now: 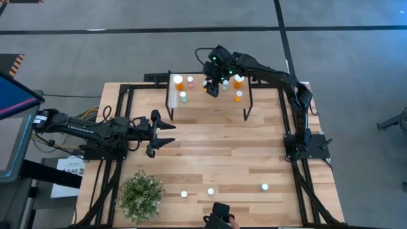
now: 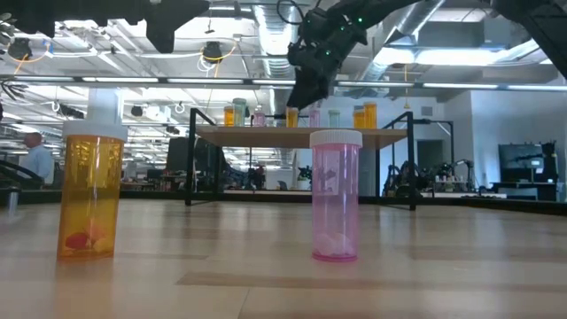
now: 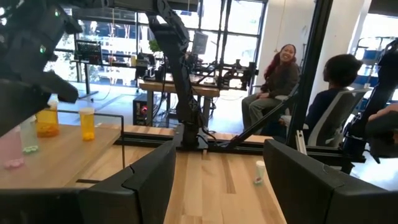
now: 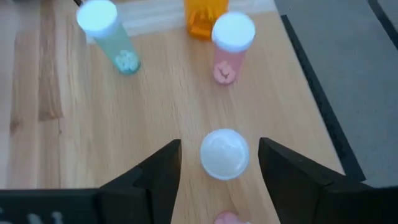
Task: Pick and place medicine bottles onto shelf by color
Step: Put the pink pill bottle on the shelf
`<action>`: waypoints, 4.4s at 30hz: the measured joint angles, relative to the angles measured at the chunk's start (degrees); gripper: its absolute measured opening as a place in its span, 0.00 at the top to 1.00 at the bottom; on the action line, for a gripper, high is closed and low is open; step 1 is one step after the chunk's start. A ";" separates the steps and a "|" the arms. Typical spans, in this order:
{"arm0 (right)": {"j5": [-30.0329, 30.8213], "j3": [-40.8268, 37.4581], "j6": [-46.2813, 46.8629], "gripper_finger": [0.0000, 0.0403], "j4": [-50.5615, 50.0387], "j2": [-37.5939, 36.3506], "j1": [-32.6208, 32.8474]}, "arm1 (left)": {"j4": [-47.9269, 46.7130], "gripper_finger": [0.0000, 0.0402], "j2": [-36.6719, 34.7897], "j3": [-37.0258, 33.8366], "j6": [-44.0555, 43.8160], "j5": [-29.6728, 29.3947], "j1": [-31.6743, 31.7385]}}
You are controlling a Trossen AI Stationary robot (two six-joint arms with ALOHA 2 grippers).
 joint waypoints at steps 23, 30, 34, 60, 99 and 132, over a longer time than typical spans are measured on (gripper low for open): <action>-0.20 -4.04 2.65 0.42 -10.68 -15.33 7.14 | -0.66 0.43 -0.02 0.00 0.01 0.02 0.02; -0.13 -31.56 10.19 0.42 5.27 -34.29 16.79 | -0.62 0.43 -0.02 0.00 -0.06 0.02 0.02; 3.39 -45.55 15.51 0.42 14.50 -42.83 26.01 | -0.36 0.43 -0.02 0.00 -0.09 0.02 0.02; 22.47 -62.95 20.07 0.42 46.90 -40.21 58.01 | -0.21 0.43 -0.02 0.00 -1.45 0.04 -0.90; 28.74 -62.84 16.50 0.42 47.83 -46.62 64.37 | -8.26 0.43 26.49 14.81 0.23 6.62 -12.16; 30.23 -62.88 16.11 0.42 46.70 -46.66 64.64 | -22.11 0.39 57.08 38.91 0.76 9.44 -15.73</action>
